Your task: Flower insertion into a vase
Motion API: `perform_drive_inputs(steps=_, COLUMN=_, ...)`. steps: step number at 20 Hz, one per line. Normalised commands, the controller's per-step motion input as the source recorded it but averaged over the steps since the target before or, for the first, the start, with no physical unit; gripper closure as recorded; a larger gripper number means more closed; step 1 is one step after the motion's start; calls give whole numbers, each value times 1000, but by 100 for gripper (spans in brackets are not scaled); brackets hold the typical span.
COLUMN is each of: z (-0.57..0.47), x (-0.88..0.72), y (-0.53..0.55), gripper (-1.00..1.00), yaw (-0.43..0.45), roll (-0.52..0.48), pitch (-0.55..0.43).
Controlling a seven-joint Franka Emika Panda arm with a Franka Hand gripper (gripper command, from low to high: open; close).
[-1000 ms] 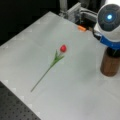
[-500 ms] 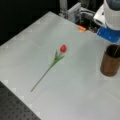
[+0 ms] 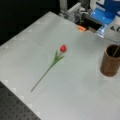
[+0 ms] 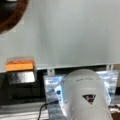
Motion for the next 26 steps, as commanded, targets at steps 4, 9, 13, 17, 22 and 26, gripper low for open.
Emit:
perform_drive_inputs(steps=4, z=-28, x=182, y=-375, gripper=-100, yaw=84, roll=43, pitch=-236)
perform_drive_inputs(steps=9, z=16, x=476, y=-359, gripper=-100, yaw=85, roll=-6, pitch=-10)
perform_drive_inputs(steps=13, z=139, x=578, y=-448, gripper=-100, yaw=123, roll=-41, pitch=103)
perform_drive_inputs(steps=17, z=216, x=530, y=-453, gripper=-100, yaw=151, roll=-31, pitch=203)
perform_drive_inputs(steps=22, z=164, x=480, y=-421, gripper=-100, yaw=150, roll=-33, pitch=211)
perform_drive_inputs(steps=26, z=66, x=369, y=-329, gripper=-100, yaw=151, roll=-50, pitch=136)
